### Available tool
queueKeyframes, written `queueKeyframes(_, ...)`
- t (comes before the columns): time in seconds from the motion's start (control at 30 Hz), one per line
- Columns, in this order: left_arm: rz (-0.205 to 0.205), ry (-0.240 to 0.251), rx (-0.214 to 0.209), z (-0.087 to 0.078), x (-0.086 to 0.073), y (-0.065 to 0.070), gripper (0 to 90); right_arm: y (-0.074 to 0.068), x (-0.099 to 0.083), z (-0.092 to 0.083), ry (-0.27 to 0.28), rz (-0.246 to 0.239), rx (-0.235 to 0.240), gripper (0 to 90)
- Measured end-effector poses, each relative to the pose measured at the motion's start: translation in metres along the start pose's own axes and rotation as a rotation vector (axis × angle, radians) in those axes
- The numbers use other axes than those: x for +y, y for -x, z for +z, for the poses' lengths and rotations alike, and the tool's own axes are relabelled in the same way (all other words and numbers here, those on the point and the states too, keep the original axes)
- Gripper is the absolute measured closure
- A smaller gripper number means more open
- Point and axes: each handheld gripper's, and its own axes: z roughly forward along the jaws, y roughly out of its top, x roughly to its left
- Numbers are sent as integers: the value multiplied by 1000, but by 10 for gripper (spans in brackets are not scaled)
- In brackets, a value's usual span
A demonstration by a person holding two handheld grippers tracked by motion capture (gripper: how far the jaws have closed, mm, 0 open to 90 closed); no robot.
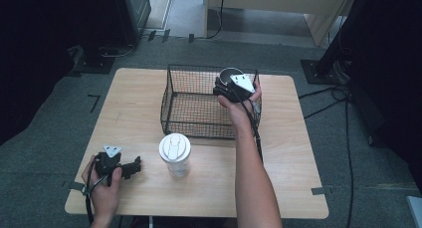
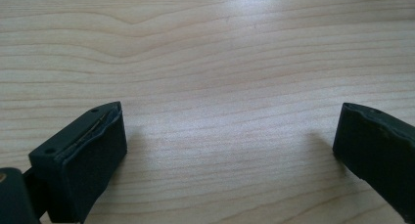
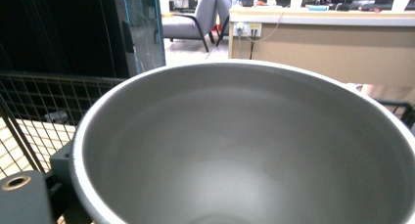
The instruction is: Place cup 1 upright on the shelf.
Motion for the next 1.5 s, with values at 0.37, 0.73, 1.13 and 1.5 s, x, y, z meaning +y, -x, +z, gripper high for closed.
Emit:
queueKeyframes(0.37,-2,2,0,0,0,0,0,-4,-13,11,-69,-1,11,67)
queueKeyframes(0.73,-3,2,0,0,0,0,0,-7,-19,13,-128,-39,40,66)
queueKeyframes(1.13,-1,-1,0,0,0,0,0,-8,-17,12,-133,-31,31,36)
queueKeyframes(1.5,-1,0,0,0,0,0,0,-8,-4,5,-68,-35,40,0)
